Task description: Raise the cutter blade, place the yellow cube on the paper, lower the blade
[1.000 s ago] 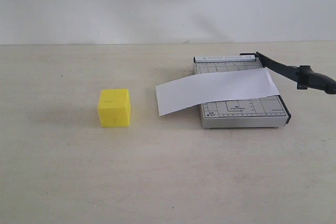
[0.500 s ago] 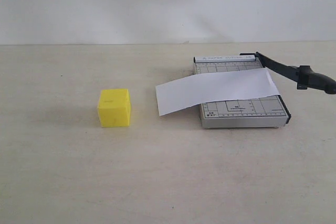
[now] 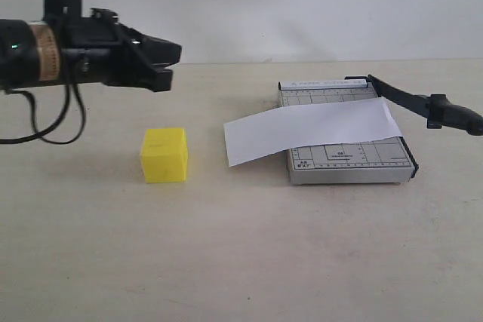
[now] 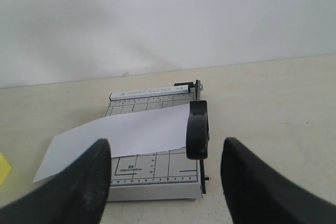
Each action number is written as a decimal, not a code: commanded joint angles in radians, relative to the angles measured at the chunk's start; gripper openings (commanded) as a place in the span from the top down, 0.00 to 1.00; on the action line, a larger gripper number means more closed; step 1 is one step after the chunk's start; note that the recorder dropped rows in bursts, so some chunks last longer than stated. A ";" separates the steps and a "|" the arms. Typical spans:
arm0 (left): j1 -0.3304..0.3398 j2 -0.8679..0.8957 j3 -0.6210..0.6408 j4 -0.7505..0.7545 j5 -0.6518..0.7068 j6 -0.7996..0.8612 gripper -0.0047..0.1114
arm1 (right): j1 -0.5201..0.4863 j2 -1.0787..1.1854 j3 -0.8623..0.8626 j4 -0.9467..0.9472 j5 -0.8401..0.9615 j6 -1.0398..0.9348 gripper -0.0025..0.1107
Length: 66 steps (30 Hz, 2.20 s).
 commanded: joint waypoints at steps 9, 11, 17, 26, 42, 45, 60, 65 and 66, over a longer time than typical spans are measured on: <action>-0.154 0.421 -0.347 -0.153 0.032 0.233 0.92 | 0.001 -0.006 0.001 0.002 -0.014 -0.002 0.47; -0.158 0.455 -0.377 -0.153 0.037 0.233 0.92 | 0.001 -0.006 0.001 0.002 -0.014 -0.002 0.47; -0.163 0.520 -0.424 -0.147 0.093 0.233 0.92 | 0.001 -0.006 0.001 0.002 -0.014 -0.002 0.47; -0.194 0.593 -0.492 -0.147 0.001 0.233 0.92 | 0.001 -0.006 0.001 0.002 -0.014 -0.002 0.47; -0.258 0.725 -0.635 -0.146 0.025 0.233 0.92 | 0.001 -0.006 0.001 0.002 -0.014 -0.002 0.47; -0.270 0.729 -0.635 -0.146 0.028 0.233 0.92 | 0.001 -0.006 0.001 0.002 -0.014 -0.002 0.47; -0.278 0.781 -0.635 -0.146 0.025 0.233 0.92 | 0.001 -0.006 0.001 0.002 -0.014 -0.002 0.47; -0.278 0.790 -0.635 -0.146 0.017 0.233 0.92 | 0.001 -0.006 0.001 0.002 -0.014 -0.002 0.47; -0.280 0.793 -0.635 -0.146 0.017 0.233 0.92 | 0.001 -0.006 0.001 0.002 -0.014 -0.002 0.47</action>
